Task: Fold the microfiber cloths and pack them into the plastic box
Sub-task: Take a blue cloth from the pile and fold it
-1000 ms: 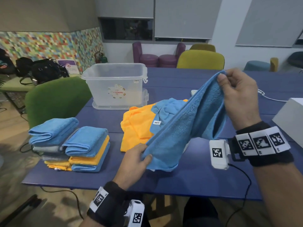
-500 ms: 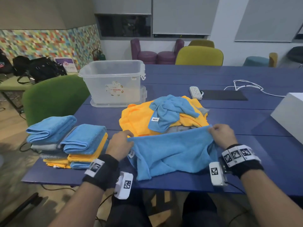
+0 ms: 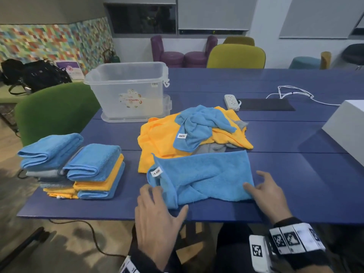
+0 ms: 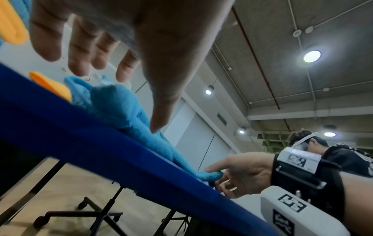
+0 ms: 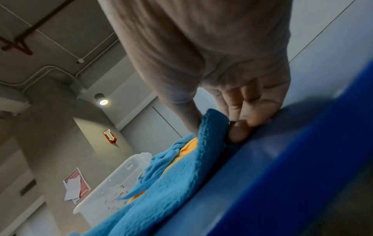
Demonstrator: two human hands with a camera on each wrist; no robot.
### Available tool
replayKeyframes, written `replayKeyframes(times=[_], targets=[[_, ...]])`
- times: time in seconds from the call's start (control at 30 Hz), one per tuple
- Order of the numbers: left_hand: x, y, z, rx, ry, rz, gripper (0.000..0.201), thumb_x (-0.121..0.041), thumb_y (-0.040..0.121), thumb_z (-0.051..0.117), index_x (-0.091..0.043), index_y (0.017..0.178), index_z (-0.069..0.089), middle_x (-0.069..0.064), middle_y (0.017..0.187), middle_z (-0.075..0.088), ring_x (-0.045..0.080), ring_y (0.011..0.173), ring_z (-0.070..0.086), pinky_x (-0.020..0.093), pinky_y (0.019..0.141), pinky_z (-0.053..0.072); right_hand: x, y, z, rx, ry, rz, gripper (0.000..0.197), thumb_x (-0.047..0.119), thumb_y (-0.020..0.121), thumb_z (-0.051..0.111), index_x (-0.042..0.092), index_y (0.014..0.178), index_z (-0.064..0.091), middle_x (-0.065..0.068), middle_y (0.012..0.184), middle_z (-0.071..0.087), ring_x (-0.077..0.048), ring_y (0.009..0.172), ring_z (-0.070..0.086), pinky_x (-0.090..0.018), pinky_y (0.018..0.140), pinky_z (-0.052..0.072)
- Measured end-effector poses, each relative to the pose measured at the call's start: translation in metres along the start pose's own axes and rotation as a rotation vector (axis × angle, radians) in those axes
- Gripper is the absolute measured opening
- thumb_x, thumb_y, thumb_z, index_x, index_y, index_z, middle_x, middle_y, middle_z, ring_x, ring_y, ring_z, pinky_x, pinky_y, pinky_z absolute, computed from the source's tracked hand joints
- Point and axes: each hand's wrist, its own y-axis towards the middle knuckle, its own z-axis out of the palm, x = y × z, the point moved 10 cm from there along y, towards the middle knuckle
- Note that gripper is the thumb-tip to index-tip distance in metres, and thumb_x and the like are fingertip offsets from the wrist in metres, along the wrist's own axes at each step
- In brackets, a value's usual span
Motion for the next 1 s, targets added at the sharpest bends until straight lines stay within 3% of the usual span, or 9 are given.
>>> replayKeyframes(times=[0.1,0.2,0.27,0.4,0.53,0.63,0.73,0.83,1.0], targets=[[0.007,-0.007,0.017,0.067,0.045,-0.078,0.059,-0.055,0.068,0.084,-0.022,0.101,0.048,-0.002,0.099,0.044,0.023,0.087,0.057,0.037,0.065,0.048,-0.002,-0.015,0.0,-0.029,0.032,-0.042,0.061,0.021,0.086,0.073,0.021,0.141,0.047,-0.002,0.069,0.07,-0.021,0.08,0.066,-0.036,0.074,0.048],[0.014,-0.003,0.018,0.058,0.022,-0.123,0.04,-0.045,0.081,0.076,-0.022,0.1,0.049,-0.004,0.096,0.044,0.021,0.085,0.058,0.035,0.061,0.046,-0.001,-0.024,-0.008,-0.059,0.079,-0.057,0.055,0.012,0.088,0.071,0.021,0.138,0.049,-0.009,0.069,0.069,-0.001,0.066,0.062,-0.017,0.059,0.037],[0.022,-0.001,0.015,0.063,-0.012,-0.174,0.029,-0.037,0.087,0.07,-0.021,0.103,0.05,-0.004,0.1,0.043,0.02,0.086,0.058,0.033,0.062,0.04,-0.003,-0.026,-0.018,-0.092,0.109,-0.056,0.053,0.01,0.089,0.07,0.021,0.138,0.051,-0.009,0.071,0.069,0.0,0.067,0.06,-0.013,0.057,0.034],[0.046,0.006,-0.001,-0.031,-0.184,-0.24,0.014,-0.017,0.087,0.072,-0.015,0.097,0.062,0.001,0.1,0.054,0.029,0.081,0.061,0.034,0.066,0.037,-0.015,-0.023,-0.034,-0.137,0.122,-0.021,0.053,0.009,0.089,0.069,0.02,0.138,0.053,-0.004,0.067,0.069,-0.006,0.075,0.061,-0.032,0.067,0.037],[0.067,0.012,-0.003,-0.092,-0.469,-0.244,0.01,-0.013,0.092,0.068,-0.022,0.087,0.07,-0.007,0.087,0.06,0.02,0.071,0.064,0.039,0.071,0.052,-0.022,-0.022,-0.035,-0.137,0.134,0.002,0.052,0.01,0.089,0.069,0.02,0.137,0.053,-0.005,0.069,0.069,-0.004,0.078,0.06,-0.033,0.072,0.035],[0.074,0.009,0.002,-0.037,-0.657,-0.322,0.018,-0.014,0.098,0.061,-0.02,0.083,0.07,0.002,0.093,0.062,0.018,0.059,0.066,0.034,0.062,0.057,-0.022,-0.023,-0.034,-0.127,0.138,-0.004,0.051,0.011,0.089,0.069,0.021,0.137,0.053,-0.005,0.068,0.069,-0.007,0.078,0.061,-0.03,0.064,0.039],[0.074,0.006,0.001,0.002,-0.595,-0.317,0.028,-0.03,0.098,0.067,-0.017,0.073,0.066,0.003,0.091,0.061,0.017,0.061,0.066,0.029,0.065,0.054,-0.02,-0.024,-0.034,-0.11,0.12,-0.013,0.051,0.009,0.089,0.068,0.021,0.136,0.054,-0.006,0.068,0.069,-0.007,0.078,0.061,-0.032,0.065,0.039],[0.071,0.003,-0.006,0.004,-0.476,-0.272,0.04,-0.042,0.088,0.076,-0.017,0.062,0.058,0.001,0.085,0.054,0.013,0.072,0.058,0.02,0.066,0.041,-0.019,-0.027,-0.035,-0.103,0.109,-0.014,0.049,0.008,0.088,0.068,0.02,0.134,0.055,-0.006,0.068,0.069,-0.005,0.076,0.06,-0.03,0.064,0.037],[0.087,-0.001,-0.012,-0.031,-0.344,-0.323,0.035,-0.024,0.09,0.075,-0.015,0.057,0.064,0.001,0.082,0.055,0.004,0.076,0.054,0.031,0.07,0.035,-0.021,-0.031,-0.038,-0.118,0.098,-0.009,0.047,0.006,0.087,0.069,0.017,0.131,0.057,-0.005,0.065,0.069,-0.006,0.074,0.061,-0.034,0.071,0.036]])
